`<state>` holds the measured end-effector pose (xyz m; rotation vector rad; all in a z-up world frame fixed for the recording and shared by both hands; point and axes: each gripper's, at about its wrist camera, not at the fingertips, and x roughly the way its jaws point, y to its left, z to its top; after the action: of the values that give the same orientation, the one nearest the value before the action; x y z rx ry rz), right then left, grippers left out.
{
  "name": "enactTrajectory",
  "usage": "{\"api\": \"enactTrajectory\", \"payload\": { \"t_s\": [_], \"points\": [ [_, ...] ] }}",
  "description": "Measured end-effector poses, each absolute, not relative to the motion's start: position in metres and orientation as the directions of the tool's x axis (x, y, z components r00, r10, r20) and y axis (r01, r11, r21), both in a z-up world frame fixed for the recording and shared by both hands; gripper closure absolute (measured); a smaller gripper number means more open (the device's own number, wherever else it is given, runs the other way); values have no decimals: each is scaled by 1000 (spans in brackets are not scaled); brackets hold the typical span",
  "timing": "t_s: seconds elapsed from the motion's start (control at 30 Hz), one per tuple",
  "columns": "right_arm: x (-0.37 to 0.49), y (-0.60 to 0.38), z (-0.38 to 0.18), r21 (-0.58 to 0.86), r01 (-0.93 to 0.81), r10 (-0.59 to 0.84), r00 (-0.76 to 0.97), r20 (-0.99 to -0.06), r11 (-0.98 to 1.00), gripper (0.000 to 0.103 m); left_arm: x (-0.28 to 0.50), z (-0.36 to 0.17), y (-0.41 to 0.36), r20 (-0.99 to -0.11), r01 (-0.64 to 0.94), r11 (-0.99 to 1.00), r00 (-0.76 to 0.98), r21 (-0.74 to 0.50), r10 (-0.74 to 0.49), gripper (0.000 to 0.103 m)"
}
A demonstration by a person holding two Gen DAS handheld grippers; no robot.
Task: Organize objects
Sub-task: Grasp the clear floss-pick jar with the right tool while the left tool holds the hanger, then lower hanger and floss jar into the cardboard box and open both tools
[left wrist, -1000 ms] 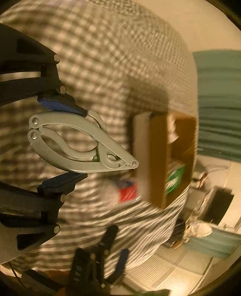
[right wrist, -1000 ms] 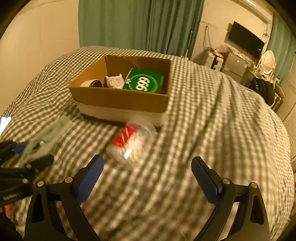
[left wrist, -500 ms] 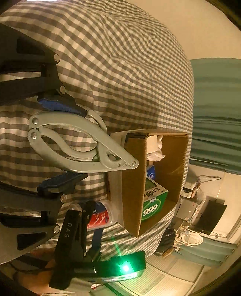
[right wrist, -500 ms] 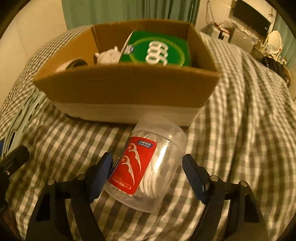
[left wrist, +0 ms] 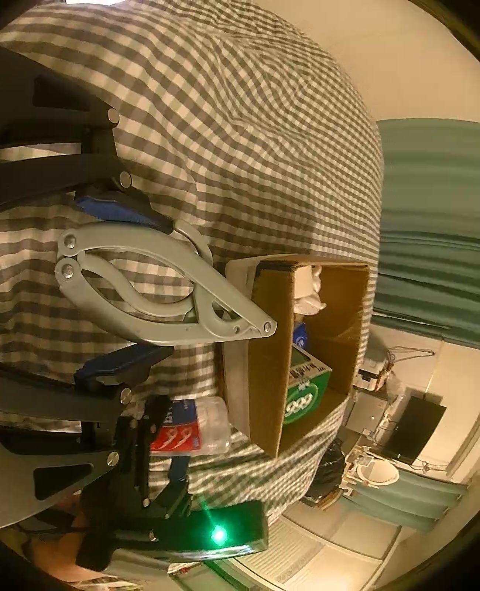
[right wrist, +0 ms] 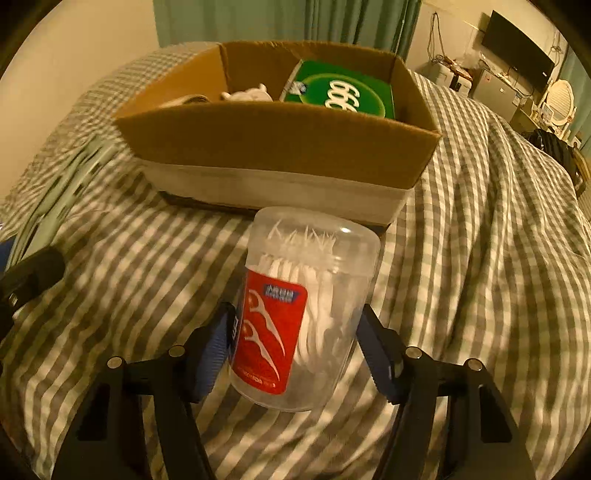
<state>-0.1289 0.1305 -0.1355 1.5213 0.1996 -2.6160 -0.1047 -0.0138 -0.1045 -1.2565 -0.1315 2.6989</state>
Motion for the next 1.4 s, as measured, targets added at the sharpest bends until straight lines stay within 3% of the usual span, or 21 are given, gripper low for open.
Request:
{"api": "enactTrajectory", "payload": {
  "t_s": [0.4, 0.87, 1.2, 1.4],
  "points": [
    [-83, 132, -63, -65, 199, -78, -633, -770, -978, 40, -92, -69, -4, -697, -123, -983, -693, -139, 185, 43],
    [-156, 130, 37, -117, 211, -99, -791, -604, -970, 40, -171, -2, -3, -594, -141, -982, -782, -126, 188, 43],
    [-253, 128, 35, -47, 233, -155, -769, -620, -971, 40, -250, -23, 10, -637, -127, -987, -753, -99, 161, 43],
    [-300, 115, -1, -30, 246, -162, -720, -675, -969, 40, -280, -57, 13, -687, -119, -986, -706, -119, 169, 43]
  ]
}}
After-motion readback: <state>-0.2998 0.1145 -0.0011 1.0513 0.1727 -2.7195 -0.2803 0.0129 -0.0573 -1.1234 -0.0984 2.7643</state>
